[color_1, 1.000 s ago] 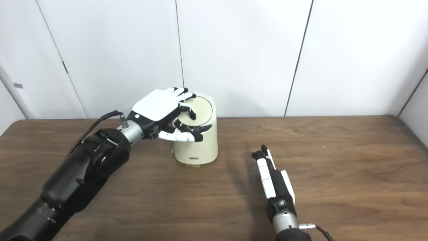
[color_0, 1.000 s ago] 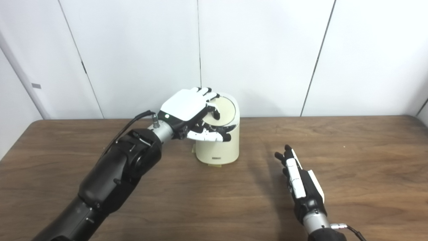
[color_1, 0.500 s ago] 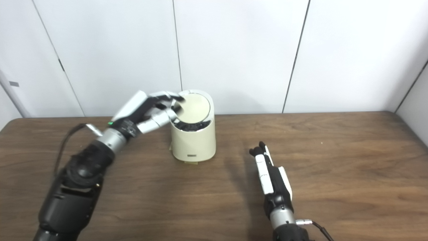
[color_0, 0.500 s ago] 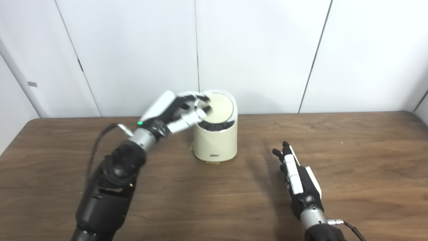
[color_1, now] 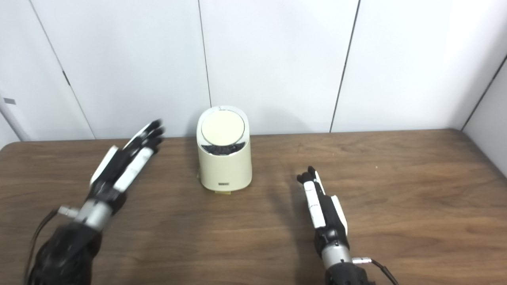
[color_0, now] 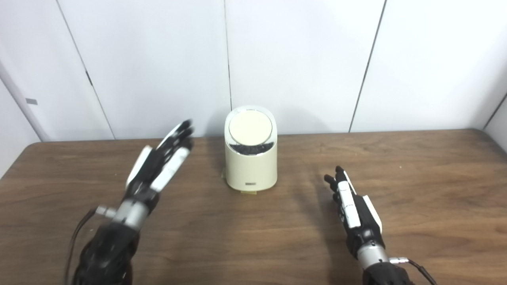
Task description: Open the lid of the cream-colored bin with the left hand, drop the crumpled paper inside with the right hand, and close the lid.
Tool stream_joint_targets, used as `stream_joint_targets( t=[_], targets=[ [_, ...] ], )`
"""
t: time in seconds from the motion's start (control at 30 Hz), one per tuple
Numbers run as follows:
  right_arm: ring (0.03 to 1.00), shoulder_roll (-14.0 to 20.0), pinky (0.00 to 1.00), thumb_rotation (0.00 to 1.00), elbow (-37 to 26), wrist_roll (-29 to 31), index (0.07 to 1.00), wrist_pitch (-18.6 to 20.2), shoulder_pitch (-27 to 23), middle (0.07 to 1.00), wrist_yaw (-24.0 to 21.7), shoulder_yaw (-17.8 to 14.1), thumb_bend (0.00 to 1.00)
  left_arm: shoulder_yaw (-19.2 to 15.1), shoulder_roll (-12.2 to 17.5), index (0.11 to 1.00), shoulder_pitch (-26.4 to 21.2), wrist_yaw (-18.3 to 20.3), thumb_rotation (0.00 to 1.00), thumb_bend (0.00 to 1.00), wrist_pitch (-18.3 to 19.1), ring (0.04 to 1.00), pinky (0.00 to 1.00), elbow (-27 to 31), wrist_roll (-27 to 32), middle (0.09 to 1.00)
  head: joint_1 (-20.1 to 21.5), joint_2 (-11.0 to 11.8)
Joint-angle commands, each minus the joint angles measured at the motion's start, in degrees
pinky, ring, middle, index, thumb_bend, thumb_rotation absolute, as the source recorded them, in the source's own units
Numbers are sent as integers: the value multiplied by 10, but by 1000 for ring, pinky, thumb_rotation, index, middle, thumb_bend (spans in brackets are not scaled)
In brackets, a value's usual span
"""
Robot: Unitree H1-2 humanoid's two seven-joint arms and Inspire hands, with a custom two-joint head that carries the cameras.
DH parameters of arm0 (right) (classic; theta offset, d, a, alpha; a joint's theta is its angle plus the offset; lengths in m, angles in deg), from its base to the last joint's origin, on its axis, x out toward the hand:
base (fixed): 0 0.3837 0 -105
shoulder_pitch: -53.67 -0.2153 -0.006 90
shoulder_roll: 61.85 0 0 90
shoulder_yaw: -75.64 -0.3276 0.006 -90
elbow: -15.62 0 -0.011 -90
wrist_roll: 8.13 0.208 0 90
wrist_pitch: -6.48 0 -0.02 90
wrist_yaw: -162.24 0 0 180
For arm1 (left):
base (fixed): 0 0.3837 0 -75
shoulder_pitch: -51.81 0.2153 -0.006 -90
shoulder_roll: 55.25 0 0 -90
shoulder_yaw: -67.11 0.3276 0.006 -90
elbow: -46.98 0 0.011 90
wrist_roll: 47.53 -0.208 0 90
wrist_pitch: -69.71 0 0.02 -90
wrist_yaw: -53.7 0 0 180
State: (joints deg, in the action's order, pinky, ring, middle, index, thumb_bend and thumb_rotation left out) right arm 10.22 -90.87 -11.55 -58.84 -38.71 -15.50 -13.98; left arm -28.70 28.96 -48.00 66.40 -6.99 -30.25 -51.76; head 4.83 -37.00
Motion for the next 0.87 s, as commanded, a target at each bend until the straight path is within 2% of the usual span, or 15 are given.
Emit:
stream_joint_targets(
  t=[0.0,0.1,0.23,0.33,0.57,0.67,0.77,0.83],
  targets=[
    [972,4,1000,1000,-7,14,1000,-25,-19,926,-7,-5,599,4,-14,1000,9,-23,861,626,-32,965,976,24,3,968,-1,0],
    [983,13,1000,1000,-1,35,1000,-41,-15,936,-23,-10,612,11,-25,1000,47,-33,863,569,-51,977,990,18,14,986,-3,-1],
    [990,23,1000,1000,3,59,1000,-58,-9,956,-35,-18,646,-2,-64,1000,85,-52,811,547,-29,991,989,21,63,1000,-2,-2],
    [992,26,1000,1000,4,68,1000,-64,-8,955,-35,-23,649,-7,-75,1000,99,-58,855,533,-31,1000,999,14,82,1000,-1,-4],
    [978,26,1000,1000,-10,66,1000,-62,4,954,-24,-32,679,-3,-71,1000,127,-70,906,518,-46,1000,992,-4,77,1000,5,-7],
    [977,32,1000,1000,-17,39,999,-71,13,950,-15,-25,666,-1,-72,1000,134,-71,894,525,-53,1000,1000,-10,81,1000,8,-11],
    [986,40,1000,1000,-19,15,1000,-93,23,956,-13,-17,625,8,-64,1000,140,-71,903,527,-82,1000,999,-26,62,1000,8,-11],
    [991,44,1000,1000,-18,6,1000,-104,28,960,-10,-16,606,9,-62,1000,141,-72,875,544,-108,997,992,-47,58,999,6,-15]
  ],
)
